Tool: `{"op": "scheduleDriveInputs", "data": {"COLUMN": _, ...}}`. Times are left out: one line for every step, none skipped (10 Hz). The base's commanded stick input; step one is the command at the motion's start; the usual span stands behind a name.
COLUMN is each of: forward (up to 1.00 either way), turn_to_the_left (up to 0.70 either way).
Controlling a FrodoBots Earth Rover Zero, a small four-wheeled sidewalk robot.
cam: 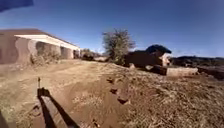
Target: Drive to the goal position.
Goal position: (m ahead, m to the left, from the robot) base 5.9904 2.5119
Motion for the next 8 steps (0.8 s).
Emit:
{"op": "scheduleDriveInputs", "data": {"forward": 0.5, "turn_to_the_left": 0.17}}
{"op": "scheduleDriveInputs", "data": {"forward": 0.5, "turn_to_the_left": 0.02}}
{"op": "scheduleDriveInputs", "data": {"forward": 0.5, "turn_to_the_left": 0.49}}
{"op": "scheduleDriveInputs", "data": {"forward": 0.5, "turn_to_the_left": 0.43}}
{"op": "scheduleDriveInputs", "data": {"forward": 0.5, "turn_to_the_left": 0.24}}
{"op": "scheduleDriveInputs", "data": {"forward": 0.5, "turn_to_the_left": 0.0}}
{"op": "scheduleDriveInputs", "data": {"forward": 0.5, "turn_to_the_left": 0.0}}
{"op": "scheduleDriveInputs", "data": {"forward": 0.5, "turn_to_the_left": 0.0}}
